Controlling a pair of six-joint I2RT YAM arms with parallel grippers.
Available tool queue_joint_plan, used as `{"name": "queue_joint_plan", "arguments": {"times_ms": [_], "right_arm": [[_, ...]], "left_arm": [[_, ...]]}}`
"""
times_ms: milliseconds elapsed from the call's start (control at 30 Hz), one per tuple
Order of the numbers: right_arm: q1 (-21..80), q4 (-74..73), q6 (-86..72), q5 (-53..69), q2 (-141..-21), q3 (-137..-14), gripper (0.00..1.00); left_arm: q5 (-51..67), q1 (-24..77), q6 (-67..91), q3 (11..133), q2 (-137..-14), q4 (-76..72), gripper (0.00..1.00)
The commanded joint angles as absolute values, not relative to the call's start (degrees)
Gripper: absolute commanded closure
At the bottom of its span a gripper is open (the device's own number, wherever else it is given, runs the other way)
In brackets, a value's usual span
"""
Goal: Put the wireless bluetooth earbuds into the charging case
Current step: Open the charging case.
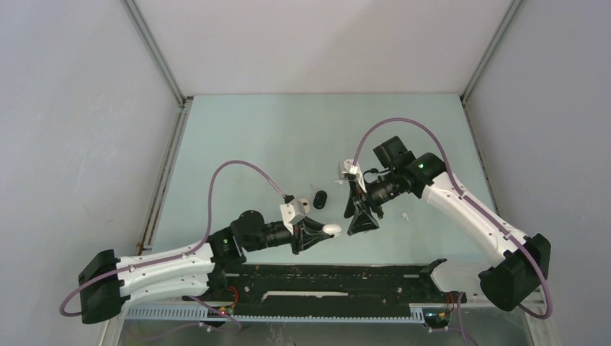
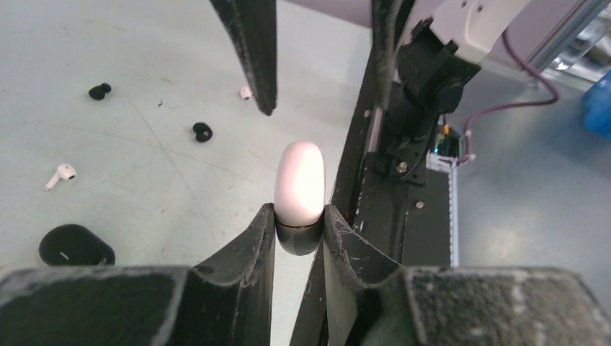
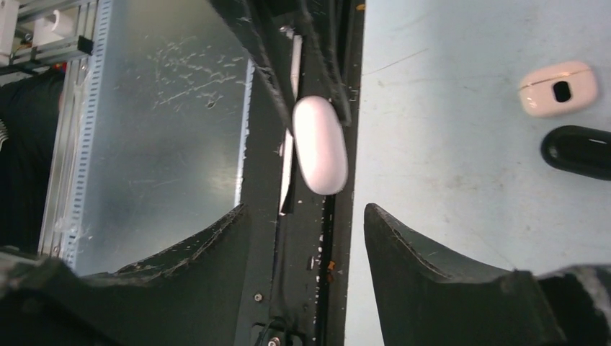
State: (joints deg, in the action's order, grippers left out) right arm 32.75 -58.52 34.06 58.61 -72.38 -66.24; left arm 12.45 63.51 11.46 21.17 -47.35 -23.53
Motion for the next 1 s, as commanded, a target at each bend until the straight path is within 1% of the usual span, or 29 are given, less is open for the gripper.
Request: {"name": "queue_joint_plan", "arguments": {"times_ms": [0, 133, 300, 500, 667, 767, 833, 967], "right_arm": [[35.8, -61.5, 37.2, 59.2, -72.2, -67.8, 0.40], [39.3, -59.6, 34.4, 55.1, -72.2, -67.8, 0.43], [40.5, -56.0, 30.9, 49.8, -73.2, -67.5, 0.48], [41.0, -50.2, 28.3, 47.1, -72.7, -66.1, 0.47], [43.0, -49.5, 28.3, 46.0, -73.6, -66.1, 0.47], [44.5, -50.0, 29.0, 44.9, -74.1, -66.1, 0.48], [45.1, -50.0, 29.2, 44.6, -74.2, -66.0, 0.51], [45.0, -50.1, 29.5, 44.6, -74.2, -66.1, 0.67]], "left_arm": [[8.7, 65.3, 4.4, 24.2, -48.5, -21.7, 1.00], [8.0, 66.2, 3.3, 24.6, -49.0, -21.8, 1.00], [7.8, 66.3, 2.9, 24.6, -48.6, -22.0, 1.00], [8.2, 66.3, 3.6, 23.8, -47.8, -22.8, 1.00], [7.6, 66.3, 4.5, 23.3, -47.3, -23.8, 1.00], [7.2, 66.2, 4.9, 22.9, -46.9, -24.3, 1.00], [7.2, 66.2, 4.8, 22.9, -46.9, -24.3, 1.00], [7.4, 66.2, 4.9, 22.8, -47.3, -24.4, 1.00]]}}
